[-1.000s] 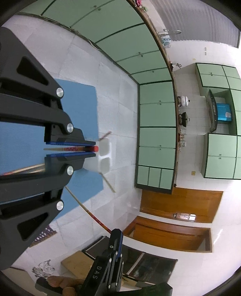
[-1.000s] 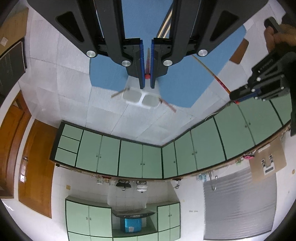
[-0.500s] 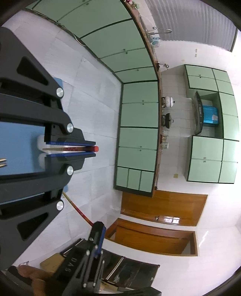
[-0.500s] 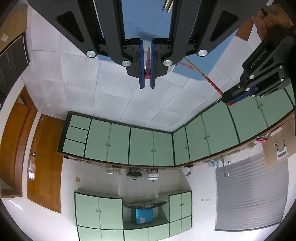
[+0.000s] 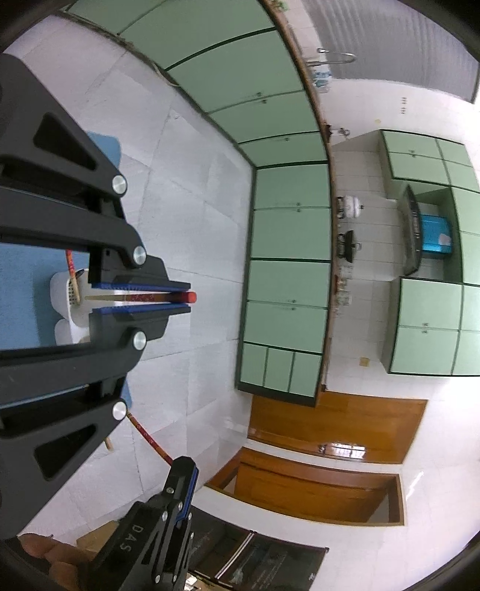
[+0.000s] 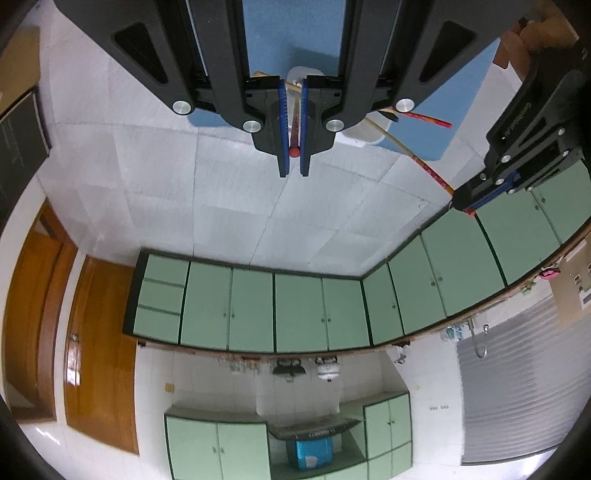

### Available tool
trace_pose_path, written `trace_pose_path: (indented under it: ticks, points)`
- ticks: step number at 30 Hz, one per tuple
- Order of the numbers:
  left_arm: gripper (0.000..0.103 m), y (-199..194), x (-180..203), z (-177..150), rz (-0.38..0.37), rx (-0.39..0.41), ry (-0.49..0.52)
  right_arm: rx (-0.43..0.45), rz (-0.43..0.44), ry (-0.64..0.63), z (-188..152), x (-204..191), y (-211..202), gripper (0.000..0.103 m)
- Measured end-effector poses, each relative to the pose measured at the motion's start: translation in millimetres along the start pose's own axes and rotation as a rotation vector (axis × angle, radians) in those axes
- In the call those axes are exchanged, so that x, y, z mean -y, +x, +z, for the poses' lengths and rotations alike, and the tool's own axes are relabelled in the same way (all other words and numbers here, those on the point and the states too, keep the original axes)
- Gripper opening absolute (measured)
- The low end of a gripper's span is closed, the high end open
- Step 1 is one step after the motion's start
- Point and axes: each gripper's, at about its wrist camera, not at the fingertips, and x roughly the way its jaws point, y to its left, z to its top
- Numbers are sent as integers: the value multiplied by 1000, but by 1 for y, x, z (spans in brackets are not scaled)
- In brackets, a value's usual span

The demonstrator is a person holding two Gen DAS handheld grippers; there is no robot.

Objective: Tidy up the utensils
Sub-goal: 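Open both tools to release the chopsticks and withdraw to the table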

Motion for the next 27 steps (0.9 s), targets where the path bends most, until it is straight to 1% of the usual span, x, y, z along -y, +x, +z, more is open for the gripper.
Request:
trace_pose_path:
  ticks: [5,8,9,10,11,12,13,14,18,21,22,23,24,26,27]
  points:
    - [5,22,-10,-20,6,-47,-8,-54,22,45,-19,16,28,5]
    - [6,28,-15,-26,14,-74,-5,-85,49,73,-28,21,35,6]
    - [6,28,-17,-26,17,-77,-6,-84,49,84,-29,23,35,8]
    - [12,27,-19,-27,17,-81,-5,-76,46,91,-30,25,34,13]
    - [20,27,-20,-26,19,-80,-1,-73,47,95,-29,27,33,16]
    - [23,23,-21,-25,30,-75,7,-68,48,101,-28,28,30,17]
    - [29,18,-22,-23,34,-67,11,-58,48,105,-28,30,25,17]
    - [32,12,-24,-21,31,-56,9,-52,50,106,-26,28,22,18]
    - [34,-10,-34,-16,25,-35,-20,-30,58,126,-34,35,4,18]
    - [39,-36,-43,-19,13,-18,-43,6,61,119,-43,35,-19,20]
    - [43,-46,-47,-23,13,-14,-42,20,67,113,-50,34,-30,20]
    - [50,-53,-48,-26,17,-10,-39,34,70,108,-57,34,-40,21]
    - [53,-65,-51,-33,26,-4,-30,47,69,100,-65,33,-49,22]
    - [53,-84,-57,-47,25,3,-24,74,64,82,-90,31,-68,25]
    - [54,-98,-64,-61,23,5,-28,74,59,69,-106,29,-75,26]
